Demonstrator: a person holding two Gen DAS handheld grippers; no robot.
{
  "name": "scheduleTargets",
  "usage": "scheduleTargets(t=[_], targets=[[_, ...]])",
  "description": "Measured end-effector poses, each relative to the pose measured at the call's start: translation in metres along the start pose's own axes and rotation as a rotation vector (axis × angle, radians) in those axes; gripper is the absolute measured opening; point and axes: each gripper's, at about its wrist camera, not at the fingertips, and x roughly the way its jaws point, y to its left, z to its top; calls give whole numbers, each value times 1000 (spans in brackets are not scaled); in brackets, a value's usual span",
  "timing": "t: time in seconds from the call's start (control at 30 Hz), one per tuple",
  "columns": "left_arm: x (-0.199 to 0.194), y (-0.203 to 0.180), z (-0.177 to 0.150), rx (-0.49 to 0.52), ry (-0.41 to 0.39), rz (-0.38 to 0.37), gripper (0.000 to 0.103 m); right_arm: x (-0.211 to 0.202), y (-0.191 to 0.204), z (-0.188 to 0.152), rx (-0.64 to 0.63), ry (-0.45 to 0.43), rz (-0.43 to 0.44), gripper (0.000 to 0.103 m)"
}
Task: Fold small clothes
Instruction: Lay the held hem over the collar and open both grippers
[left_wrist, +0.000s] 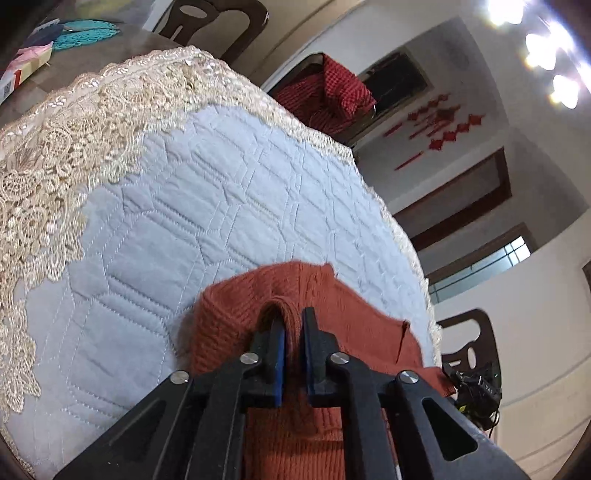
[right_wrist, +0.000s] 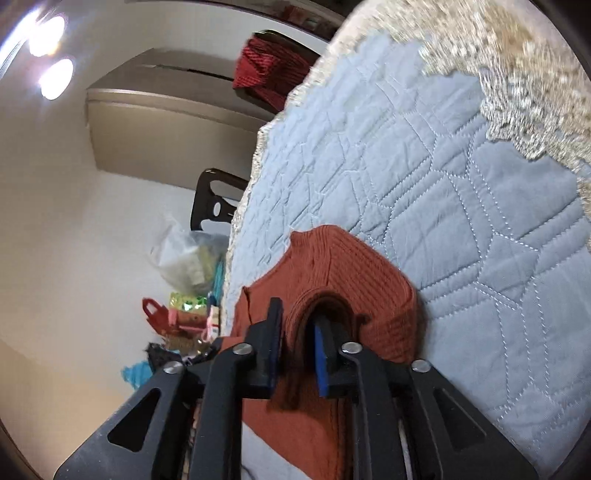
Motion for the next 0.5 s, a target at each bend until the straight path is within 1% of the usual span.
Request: scheduleTargets(t=[0.03,0.07,0.13,0.2,0.37,0.47,0.5], targets=[[-1,0,3,0,-13,-2,20,0,0,2,7,-5,23,34],[-3,0,4,2,-38,6,27,1,0,4,6,-13,34,40],[-8,0,7,3,-78,13,32,1,2,7,8,-31,57,42],[-13,-1,9,7,-102,27,32,1,5,9,-2,-49,73,43],[-27,-10,7,60,-144,64,32,-8,11,7,-58,-90,14,43],[-31,-20,-2,109,-138,86,32,-14,17,0,-112,-112,-21,43],[-31,-25,-6,131,-129,81,32,-16,23,-6,-148,-119,-44,43]])
